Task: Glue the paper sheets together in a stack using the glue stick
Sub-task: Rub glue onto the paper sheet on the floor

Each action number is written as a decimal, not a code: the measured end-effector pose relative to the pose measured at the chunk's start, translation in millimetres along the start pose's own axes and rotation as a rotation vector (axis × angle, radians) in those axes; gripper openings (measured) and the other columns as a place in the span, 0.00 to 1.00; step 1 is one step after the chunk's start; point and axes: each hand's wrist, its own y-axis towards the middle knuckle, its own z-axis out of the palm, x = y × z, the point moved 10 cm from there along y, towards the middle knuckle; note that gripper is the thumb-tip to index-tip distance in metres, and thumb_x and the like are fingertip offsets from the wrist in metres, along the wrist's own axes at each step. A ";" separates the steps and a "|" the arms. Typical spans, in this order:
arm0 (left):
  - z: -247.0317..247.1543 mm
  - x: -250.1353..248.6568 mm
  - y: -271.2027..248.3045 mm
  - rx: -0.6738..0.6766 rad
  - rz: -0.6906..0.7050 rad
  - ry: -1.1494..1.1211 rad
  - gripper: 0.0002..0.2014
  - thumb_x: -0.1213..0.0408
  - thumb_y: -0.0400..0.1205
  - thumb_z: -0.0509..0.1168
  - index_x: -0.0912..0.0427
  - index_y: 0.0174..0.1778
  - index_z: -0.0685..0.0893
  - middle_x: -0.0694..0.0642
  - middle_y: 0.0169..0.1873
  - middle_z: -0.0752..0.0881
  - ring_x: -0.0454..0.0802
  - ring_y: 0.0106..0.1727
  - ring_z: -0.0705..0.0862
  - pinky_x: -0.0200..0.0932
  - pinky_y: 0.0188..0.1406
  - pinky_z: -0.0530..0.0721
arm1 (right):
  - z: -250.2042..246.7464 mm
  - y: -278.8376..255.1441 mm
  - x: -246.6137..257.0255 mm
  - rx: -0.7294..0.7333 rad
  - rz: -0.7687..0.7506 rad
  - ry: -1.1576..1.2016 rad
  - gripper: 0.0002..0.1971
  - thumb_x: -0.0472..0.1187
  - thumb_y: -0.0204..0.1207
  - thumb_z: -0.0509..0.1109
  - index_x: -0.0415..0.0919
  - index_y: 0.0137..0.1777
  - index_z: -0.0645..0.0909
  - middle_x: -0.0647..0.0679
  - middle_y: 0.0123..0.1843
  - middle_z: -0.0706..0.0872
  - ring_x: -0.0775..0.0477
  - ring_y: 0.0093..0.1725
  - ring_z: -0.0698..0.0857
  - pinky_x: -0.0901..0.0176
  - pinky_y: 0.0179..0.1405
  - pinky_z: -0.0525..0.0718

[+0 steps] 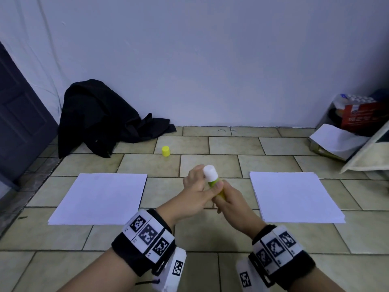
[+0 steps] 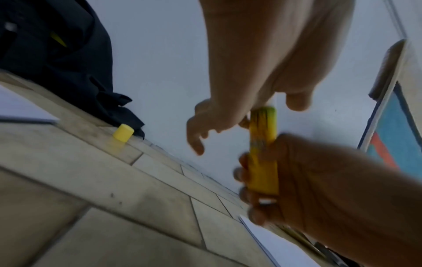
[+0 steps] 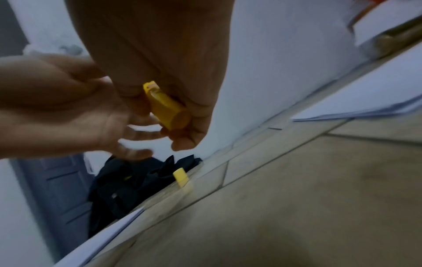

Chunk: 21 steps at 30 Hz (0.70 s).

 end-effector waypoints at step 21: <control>-157.5 190.7 -53.9 -0.094 -0.579 0.633 0.55 0.43 0.69 0.77 0.53 0.85 0.51 0.52 0.84 0.52 0.60 0.84 0.51 0.55 0.81 0.54 | -115.2 -6.2 -112.3 -0.177 0.464 -0.186 0.07 0.33 0.75 0.69 0.37 0.45 0.71 0.45 0.39 0.74 0.46 0.40 0.73 0.58 0.35 0.68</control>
